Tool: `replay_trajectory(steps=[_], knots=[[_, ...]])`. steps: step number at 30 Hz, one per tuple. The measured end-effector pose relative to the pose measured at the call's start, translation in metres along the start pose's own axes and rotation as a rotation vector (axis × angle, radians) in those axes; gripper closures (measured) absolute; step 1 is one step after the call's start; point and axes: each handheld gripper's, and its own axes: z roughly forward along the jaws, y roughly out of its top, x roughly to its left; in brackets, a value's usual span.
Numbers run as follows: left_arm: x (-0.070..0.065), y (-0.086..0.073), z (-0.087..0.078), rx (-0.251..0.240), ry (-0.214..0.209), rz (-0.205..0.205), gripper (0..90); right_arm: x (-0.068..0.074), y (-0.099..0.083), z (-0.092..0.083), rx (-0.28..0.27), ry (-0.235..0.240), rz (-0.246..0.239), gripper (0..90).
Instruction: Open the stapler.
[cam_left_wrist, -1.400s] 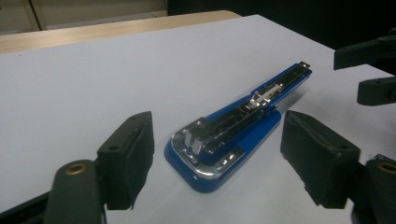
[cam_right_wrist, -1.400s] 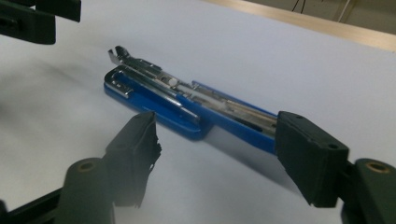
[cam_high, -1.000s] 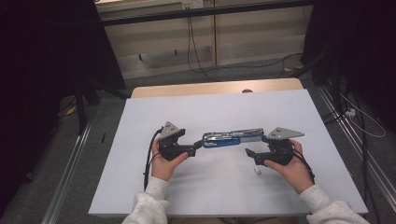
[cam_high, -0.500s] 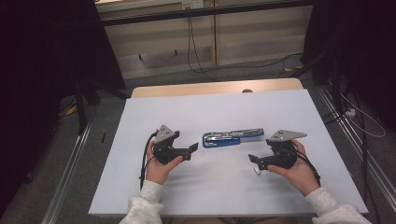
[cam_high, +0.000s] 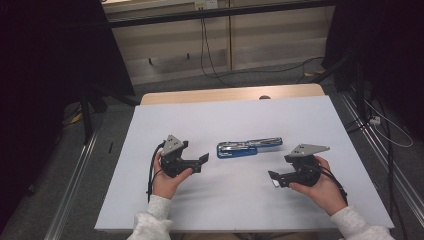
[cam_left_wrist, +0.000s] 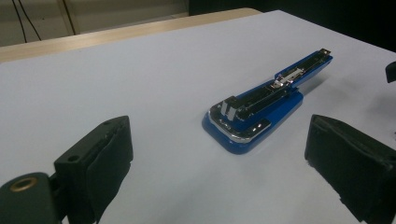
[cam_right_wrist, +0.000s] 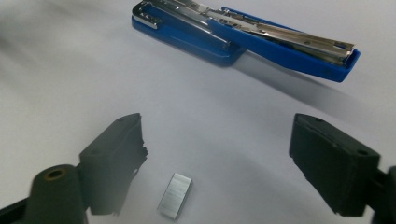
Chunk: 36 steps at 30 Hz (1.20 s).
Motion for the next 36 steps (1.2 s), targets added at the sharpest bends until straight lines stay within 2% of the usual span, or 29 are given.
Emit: replay_trajectory(steps=[6, 12, 15, 23, 36], knots=[[-0.001, 0.0, 0.001, 0.002, 0.003, 0.008, 8.0, 0.004, -0.005, -0.002, 0.029, 0.005, -0.02, 26.1], [-0.001, 0.0, 0.001, -0.005, 0.009, 0.006, 8.1, 0.007, -0.008, -0.003, 0.053, 0.027, -0.04, 40.8], [-0.001, 0.001, 0.0, -0.006, 0.013, 0.02, 8.2, 0.009, -0.009, -0.003, 0.065, 0.036, -0.043, 43.0], [-0.001, 0.001, -0.001, -0.014, 0.018, 0.019, 8.2, 0.011, -0.012, -0.001, 0.092, 0.052, -0.058, 54.5], [-0.001, 0.001, 0.0, -0.014, 0.019, 0.027, 8.2, 0.013, -0.017, 0.0, 0.137, 0.073, -0.054, 66.7]])
